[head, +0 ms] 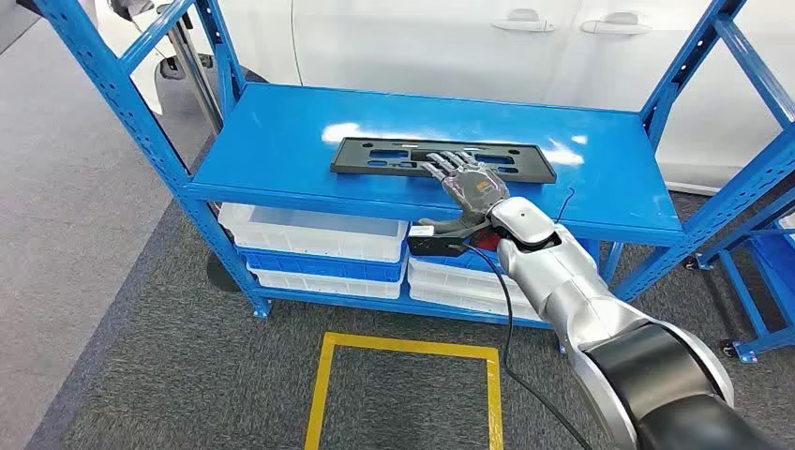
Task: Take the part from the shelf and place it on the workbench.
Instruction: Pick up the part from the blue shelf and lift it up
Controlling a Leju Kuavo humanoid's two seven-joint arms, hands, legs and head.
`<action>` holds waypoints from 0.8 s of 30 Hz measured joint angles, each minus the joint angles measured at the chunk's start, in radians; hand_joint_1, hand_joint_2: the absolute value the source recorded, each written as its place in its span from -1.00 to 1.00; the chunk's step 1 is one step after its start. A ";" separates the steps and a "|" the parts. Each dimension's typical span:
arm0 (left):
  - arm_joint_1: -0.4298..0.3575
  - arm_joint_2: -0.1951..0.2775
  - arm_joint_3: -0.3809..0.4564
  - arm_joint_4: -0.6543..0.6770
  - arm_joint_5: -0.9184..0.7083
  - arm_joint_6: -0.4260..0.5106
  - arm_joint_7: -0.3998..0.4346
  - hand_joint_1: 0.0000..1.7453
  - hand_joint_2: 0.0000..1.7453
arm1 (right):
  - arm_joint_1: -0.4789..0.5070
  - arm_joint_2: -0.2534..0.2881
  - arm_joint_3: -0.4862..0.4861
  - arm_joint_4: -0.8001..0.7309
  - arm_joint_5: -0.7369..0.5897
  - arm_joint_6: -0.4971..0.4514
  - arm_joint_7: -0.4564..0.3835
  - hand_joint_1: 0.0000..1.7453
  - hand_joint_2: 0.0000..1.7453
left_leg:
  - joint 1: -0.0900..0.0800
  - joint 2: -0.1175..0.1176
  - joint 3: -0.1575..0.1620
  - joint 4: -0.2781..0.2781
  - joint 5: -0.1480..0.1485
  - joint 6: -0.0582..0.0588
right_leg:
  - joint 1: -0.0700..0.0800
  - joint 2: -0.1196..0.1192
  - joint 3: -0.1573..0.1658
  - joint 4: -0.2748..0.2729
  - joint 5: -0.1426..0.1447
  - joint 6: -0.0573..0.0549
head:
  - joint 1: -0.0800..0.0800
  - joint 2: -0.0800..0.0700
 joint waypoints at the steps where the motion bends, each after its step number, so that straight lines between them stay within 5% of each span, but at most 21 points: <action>1: 0.000 0.000 0.000 0.000 0.000 0.000 0.000 -1.00 -1.00 | 0.000 0.000 0.000 0.000 0.000 0.000 0.000 -1.00 -1.00 | 0.000 0.000 0.001 -0.001 -0.001 -0.002 | 0.001 0.000 0.000 0.001 -0.001 -0.002 | 0.000 0.000; 5: 0.000 0.000 0.000 0.000 0.000 0.001 0.000 -1.00 -1.00 | -0.003 0.000 0.001 0.000 0.000 -0.001 0.001 -1.00 -1.00 | 0.004 0.003 -0.015 0.047 -0.035 -0.021 | -0.003 -0.001 0.010 -0.006 -0.003 -0.027 | 0.000 0.000; 8: 0.000 0.001 0.000 0.000 0.000 0.001 0.000 -1.00 -1.00 | -0.003 0.001 0.003 0.000 0.000 0.000 0.001 -1.00 -1.00 | 0.006 0.005 -0.112 0.244 -0.122 -0.030 | 0.000 -0.001 0.018 -0.007 -0.010 -0.038 | 0.000 0.000; 10: 0.002 0.001 0.000 0.000 0.000 0.001 0.001 -1.00 -1.00 | 0.000 0.002 0.004 0.000 0.000 0.000 0.001 -1.00 -1.00 | 0.007 0.005 -0.151 0.306 -0.123 -0.030 | 0.003 -0.001 0.025 -0.007 -0.017 -0.040 | 0.000 0.000; 11: 0.002 0.001 0.000 0.000 0.001 0.001 0.001 -1.00 -1.00 | 0.001 0.002 0.005 0.000 0.000 0.000 0.001 -1.00 -1.00 | 0.007 0.005 -0.141 0.275 -0.093 -0.028 | 0.005 0.000 0.032 -0.007 -0.022 -0.039 | 0.000 0.000; 14: 0.002 0.002 0.000 0.000 0.002 0.001 0.000 -1.00 -1.00 | -0.001 0.004 0.008 0.000 0.000 0.000 0.001 -1.00 -1.00 | 0.003 0.005 -0.046 0.069 0.008 -0.011 | 0.008 0.000 0.052 -0.006 -0.039 -0.032 | 0.000 0.000; 16: 0.001 0.002 0.000 0.000 0.003 0.000 -0.001 -1.00 -1.00 | -0.002 0.005 0.009 0.000 0.000 0.000 0.002 -1.00 -1.00 | -0.002 0.005 -0.018 0.010 0.013 -0.001 | 0.010 0.000 0.054 -0.007 -0.045 -0.024 | 0.000 0.000; 19: 0.002 0.002 0.000 0.000 0.003 0.002 -0.001 -1.00 -1.00 | -0.004 0.007 0.011 -0.001 -0.001 0.000 0.002 -1.00 -1.00 | 0.001 0.004 -0.006 -0.004 0.008 0.012 | 0.009 0.000 0.057 -0.002 -0.057 -0.007 | 0.000 0.000; 21: 0.000 0.002 0.000 0.000 0.003 0.003 -0.002 -1.00 -1.00 | -0.008 0.007 0.011 -0.001 -0.003 0.000 0.002 -1.00 -1.00 | 0.006 0.004 0.006 -0.013 0.005 0.021 | 0.008 0.000 0.024 0.070 -0.092 0.003 | 0.000 0.000; 24: -0.001 0.002 0.001 0.000 0.003 0.004 -0.002 -1.00 -1.00 | -0.004 0.007 0.015 0.000 -0.004 0.001 0.003 -1.00 -1.00 | 0.005 0.004 0.017 -0.013 -0.006 0.027 | 0.002 -0.001 -0.096 0.264 -0.153 0.014 | 0.000 0.000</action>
